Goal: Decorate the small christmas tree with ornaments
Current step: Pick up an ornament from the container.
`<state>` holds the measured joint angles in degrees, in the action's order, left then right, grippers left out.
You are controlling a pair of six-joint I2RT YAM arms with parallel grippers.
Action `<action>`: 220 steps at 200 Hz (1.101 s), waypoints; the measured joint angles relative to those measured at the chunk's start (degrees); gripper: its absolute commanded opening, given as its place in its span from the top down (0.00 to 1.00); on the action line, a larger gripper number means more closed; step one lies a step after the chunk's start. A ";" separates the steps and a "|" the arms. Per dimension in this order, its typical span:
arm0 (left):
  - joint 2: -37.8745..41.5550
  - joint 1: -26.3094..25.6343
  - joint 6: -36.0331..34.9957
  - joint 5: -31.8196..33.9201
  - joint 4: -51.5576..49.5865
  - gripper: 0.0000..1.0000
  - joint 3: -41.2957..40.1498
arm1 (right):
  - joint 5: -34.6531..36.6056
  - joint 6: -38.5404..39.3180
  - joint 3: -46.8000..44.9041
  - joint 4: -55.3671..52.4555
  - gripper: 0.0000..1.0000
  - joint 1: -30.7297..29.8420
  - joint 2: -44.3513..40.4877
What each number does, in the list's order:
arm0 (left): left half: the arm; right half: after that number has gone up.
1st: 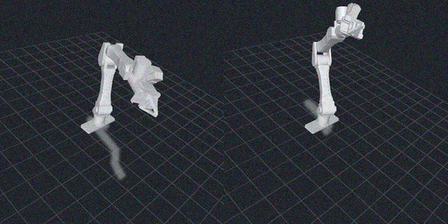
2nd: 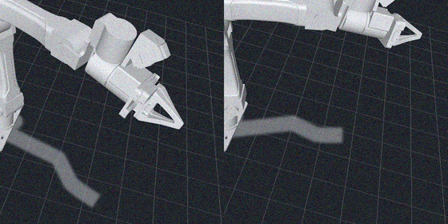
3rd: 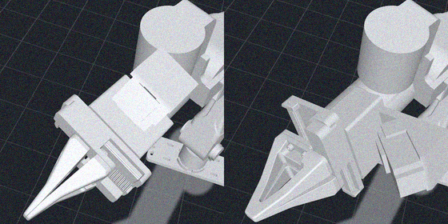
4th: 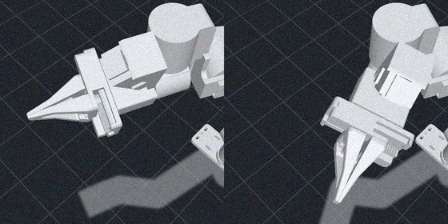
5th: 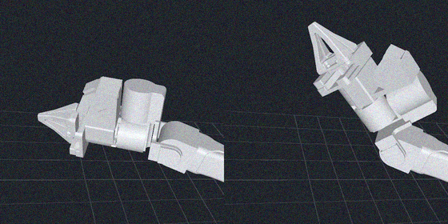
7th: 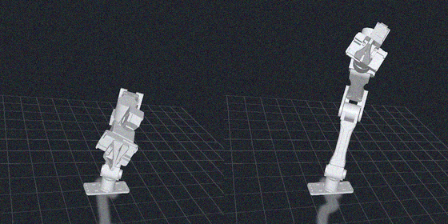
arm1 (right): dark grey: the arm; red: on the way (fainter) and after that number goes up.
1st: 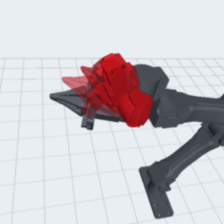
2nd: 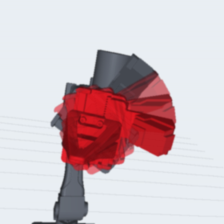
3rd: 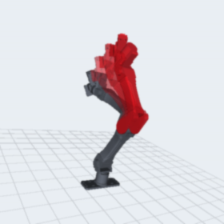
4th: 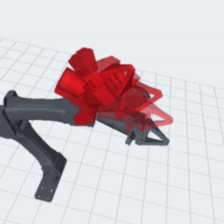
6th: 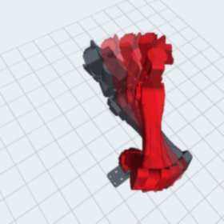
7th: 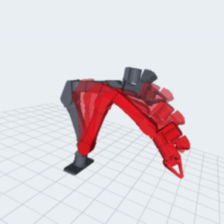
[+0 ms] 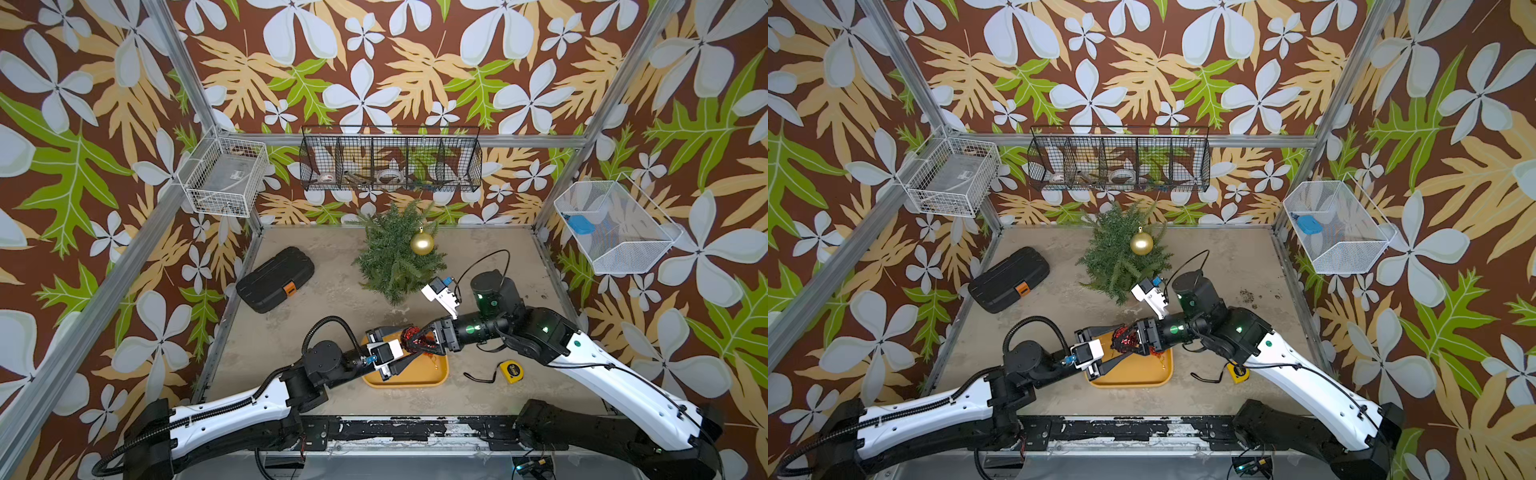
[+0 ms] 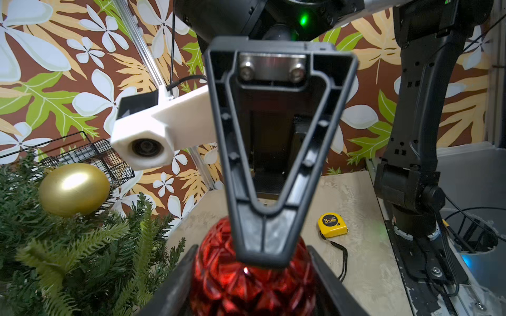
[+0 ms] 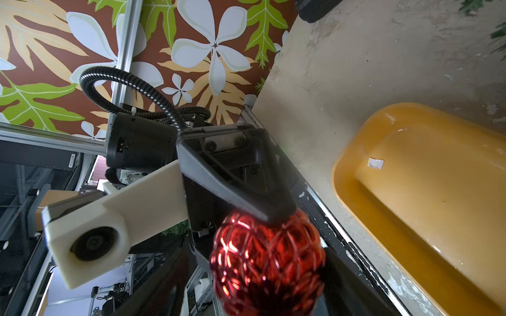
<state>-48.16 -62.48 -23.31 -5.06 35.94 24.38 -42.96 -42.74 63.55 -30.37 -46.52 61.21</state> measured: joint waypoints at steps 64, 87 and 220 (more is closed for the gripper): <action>-1.36 -0.02 -0.96 -0.98 1.66 0.44 0.42 | -0.07 0.33 -0.52 -0.13 0.39 0.00 0.00; -1.33 -0.04 -0.98 -1.11 1.73 0.44 0.42 | -0.02 0.81 -0.33 -0.59 0.35 0.00 0.02; -1.22 -0.04 -1.20 -1.42 2.43 0.30 0.31 | -0.50 1.05 0.74 -0.92 0.43 0.39 0.48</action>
<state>-49.39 -62.52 -24.51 -6.48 38.37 24.69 -43.46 -41.69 64.29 -31.29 -46.13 61.69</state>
